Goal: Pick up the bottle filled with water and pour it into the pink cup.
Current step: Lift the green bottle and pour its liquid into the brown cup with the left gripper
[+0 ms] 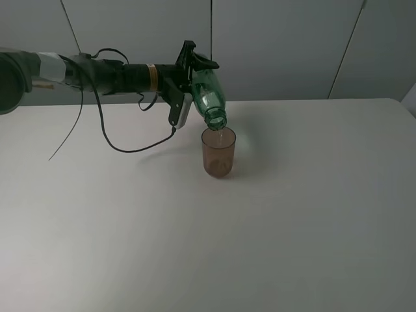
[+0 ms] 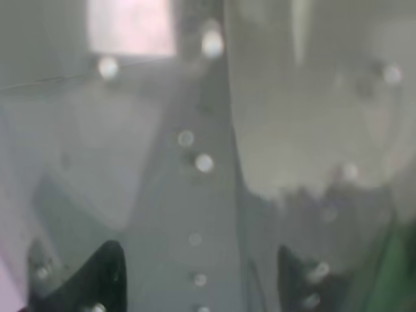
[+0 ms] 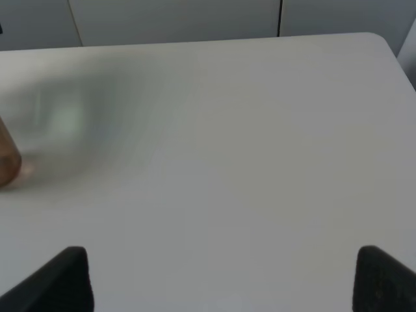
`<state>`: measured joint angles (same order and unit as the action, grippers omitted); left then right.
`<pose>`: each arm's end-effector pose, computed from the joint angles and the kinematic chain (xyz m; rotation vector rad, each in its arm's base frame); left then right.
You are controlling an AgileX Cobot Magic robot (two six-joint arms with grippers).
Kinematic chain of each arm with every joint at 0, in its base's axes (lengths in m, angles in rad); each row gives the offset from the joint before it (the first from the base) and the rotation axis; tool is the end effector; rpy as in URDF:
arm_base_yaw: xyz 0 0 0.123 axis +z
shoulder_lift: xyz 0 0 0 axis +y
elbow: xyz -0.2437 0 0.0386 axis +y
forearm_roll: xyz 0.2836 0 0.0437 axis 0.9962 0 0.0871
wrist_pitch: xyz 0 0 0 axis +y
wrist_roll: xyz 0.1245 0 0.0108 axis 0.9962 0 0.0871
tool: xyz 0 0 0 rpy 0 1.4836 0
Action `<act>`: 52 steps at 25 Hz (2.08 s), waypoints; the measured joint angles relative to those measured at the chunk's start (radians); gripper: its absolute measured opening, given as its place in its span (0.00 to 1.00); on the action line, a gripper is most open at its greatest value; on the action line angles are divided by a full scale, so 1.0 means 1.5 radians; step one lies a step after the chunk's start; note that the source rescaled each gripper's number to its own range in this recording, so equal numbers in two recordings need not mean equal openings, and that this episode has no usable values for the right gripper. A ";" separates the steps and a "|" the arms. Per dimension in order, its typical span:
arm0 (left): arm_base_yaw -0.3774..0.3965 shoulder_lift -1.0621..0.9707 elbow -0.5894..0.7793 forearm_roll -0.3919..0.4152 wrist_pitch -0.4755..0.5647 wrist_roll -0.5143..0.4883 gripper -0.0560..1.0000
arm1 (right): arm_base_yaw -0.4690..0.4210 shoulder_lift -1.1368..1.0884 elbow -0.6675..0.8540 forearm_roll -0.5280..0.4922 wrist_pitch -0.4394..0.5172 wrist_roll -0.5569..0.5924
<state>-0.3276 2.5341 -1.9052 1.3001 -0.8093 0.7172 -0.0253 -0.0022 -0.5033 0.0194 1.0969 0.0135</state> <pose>0.5056 -0.2638 0.0751 1.7611 0.2732 0.4336 0.0926 -0.0002 0.2762 0.0389 2.0745 0.0161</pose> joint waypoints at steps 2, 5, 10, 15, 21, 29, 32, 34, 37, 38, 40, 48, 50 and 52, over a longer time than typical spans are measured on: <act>0.000 0.000 0.000 0.000 -0.002 0.005 0.05 | 0.000 0.000 0.000 0.000 0.000 0.000; -0.001 0.000 0.000 -0.005 -0.006 0.015 0.05 | 0.000 0.000 0.000 0.000 0.000 0.000; -0.002 0.000 -0.007 -0.008 -0.009 0.019 0.05 | 0.000 0.000 0.000 0.000 0.000 0.000; -0.002 0.000 -0.009 -0.011 -0.015 0.036 0.05 | 0.000 0.000 0.000 0.000 0.000 0.000; -0.007 0.000 -0.009 -0.015 -0.017 0.062 0.05 | 0.000 0.000 0.000 0.000 0.000 0.000; -0.007 0.000 -0.009 -0.022 -0.021 0.077 0.05 | 0.000 0.000 0.000 0.000 0.000 0.000; -0.007 -0.001 -0.009 -0.024 -0.021 0.085 0.05 | 0.000 0.000 0.000 0.000 0.000 0.000; -0.007 -0.005 -0.009 -0.023 -0.021 0.091 0.05 | 0.000 0.000 0.000 0.000 0.000 0.000; -0.007 -0.013 -0.009 -0.023 -0.021 0.100 0.05 | 0.000 0.000 0.000 0.000 0.000 0.000; -0.007 -0.015 -0.009 -0.023 -0.020 0.100 0.05 | 0.000 0.000 0.000 0.000 0.000 0.000; -0.007 -0.018 -0.009 -0.023 -0.020 0.105 0.05 | 0.000 0.000 0.000 0.000 0.000 0.000; -0.007 -0.020 -0.009 -0.025 -0.018 0.134 0.05 | 0.000 0.000 0.000 0.000 0.000 0.000; -0.007 -0.020 -0.009 -0.025 -0.018 0.142 0.05 | 0.000 0.000 0.000 0.000 0.000 0.000; -0.008 -0.020 -0.009 -0.025 -0.016 0.151 0.05 | 0.000 0.000 0.000 0.000 0.000 0.000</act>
<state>-0.3399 2.5048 -1.9180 1.2621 -0.8338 0.9434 -0.0253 -0.0022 -0.5033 0.0194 1.0969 0.0135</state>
